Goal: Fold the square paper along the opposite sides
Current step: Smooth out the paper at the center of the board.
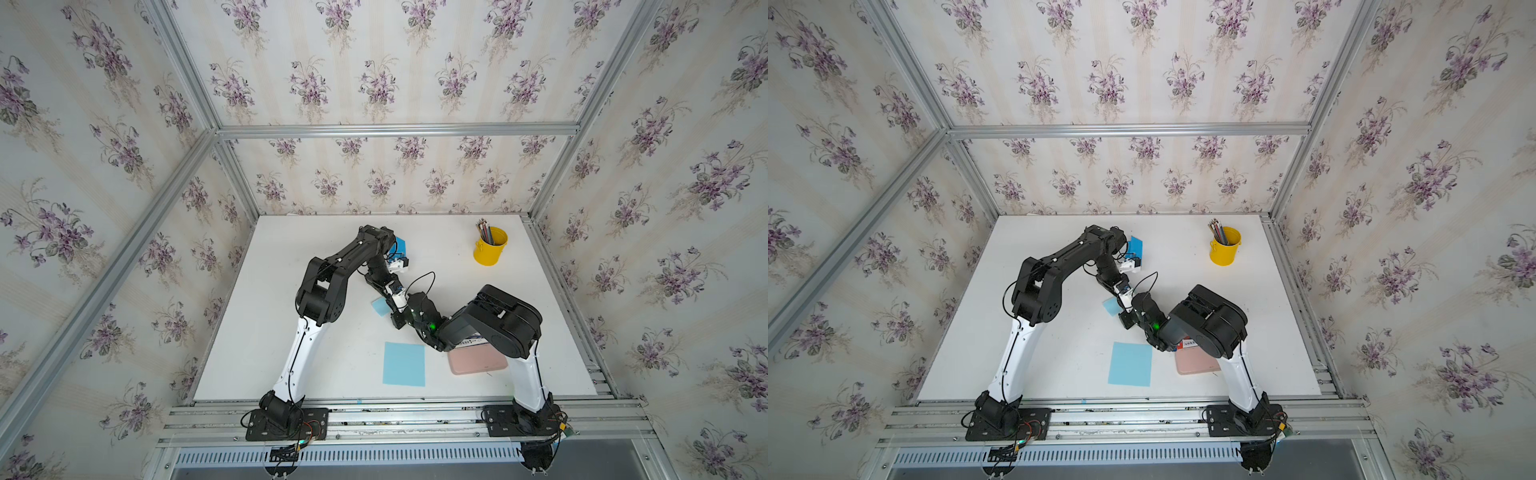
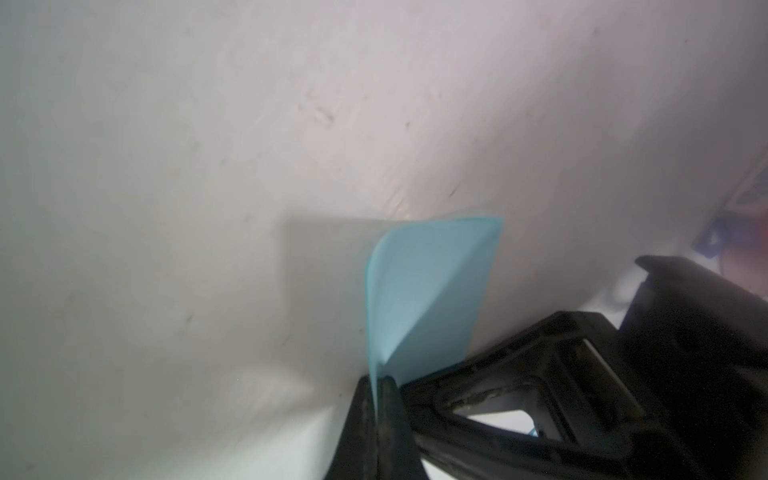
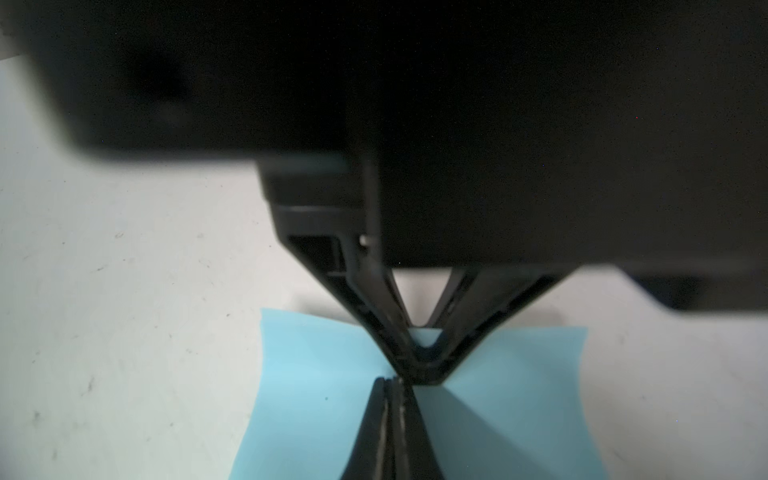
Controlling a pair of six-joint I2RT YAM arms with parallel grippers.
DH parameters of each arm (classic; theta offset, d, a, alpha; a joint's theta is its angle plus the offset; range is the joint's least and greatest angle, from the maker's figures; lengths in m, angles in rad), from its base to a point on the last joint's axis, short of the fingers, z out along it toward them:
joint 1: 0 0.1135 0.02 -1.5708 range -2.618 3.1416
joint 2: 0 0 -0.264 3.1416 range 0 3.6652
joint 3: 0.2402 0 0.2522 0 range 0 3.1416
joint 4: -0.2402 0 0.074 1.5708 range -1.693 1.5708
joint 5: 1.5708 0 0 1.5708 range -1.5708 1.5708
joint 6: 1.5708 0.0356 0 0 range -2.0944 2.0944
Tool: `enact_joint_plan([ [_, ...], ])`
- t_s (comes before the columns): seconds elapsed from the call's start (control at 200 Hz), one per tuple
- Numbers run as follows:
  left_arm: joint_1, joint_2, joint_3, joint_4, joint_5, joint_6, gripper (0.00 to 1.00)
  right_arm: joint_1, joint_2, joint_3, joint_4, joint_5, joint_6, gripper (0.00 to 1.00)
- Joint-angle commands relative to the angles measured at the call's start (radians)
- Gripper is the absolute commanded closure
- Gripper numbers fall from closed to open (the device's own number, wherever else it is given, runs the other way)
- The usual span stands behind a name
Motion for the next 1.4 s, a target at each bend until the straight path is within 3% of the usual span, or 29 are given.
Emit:
enact_joint_plan([
  [0.0, 0.001, 0.016, -0.011, 0.006, -0.122, -0.010, 1.00, 0.000, 0.001, 0.002, -0.097, 0.051, -0.012, 0.97],
  [0.43, 0.005, 0.038, 0.020, 0.006, -0.144, -0.022, 1.00, 0.023, -0.098, -0.117, -0.094, 0.076, -0.003, 0.98],
  [0.619, 0.006, 0.040, 0.023, 0.012, -0.122, -0.020, 1.00, 0.027, -0.137, -0.196, 0.135, 0.025, -0.081, 0.97],
  [0.889, 0.005, 0.036, 0.023, 0.010, -0.113, -0.015, 1.00, 0.028, -0.074, -0.099, 0.211, -0.078, -0.098, 0.96],
  [1.399, 0.005, 0.038, 0.027, 0.009, -0.130, -0.016, 1.00, 0.040, 0.027, -0.039, 0.084, -0.069, -0.092, 0.97],
])
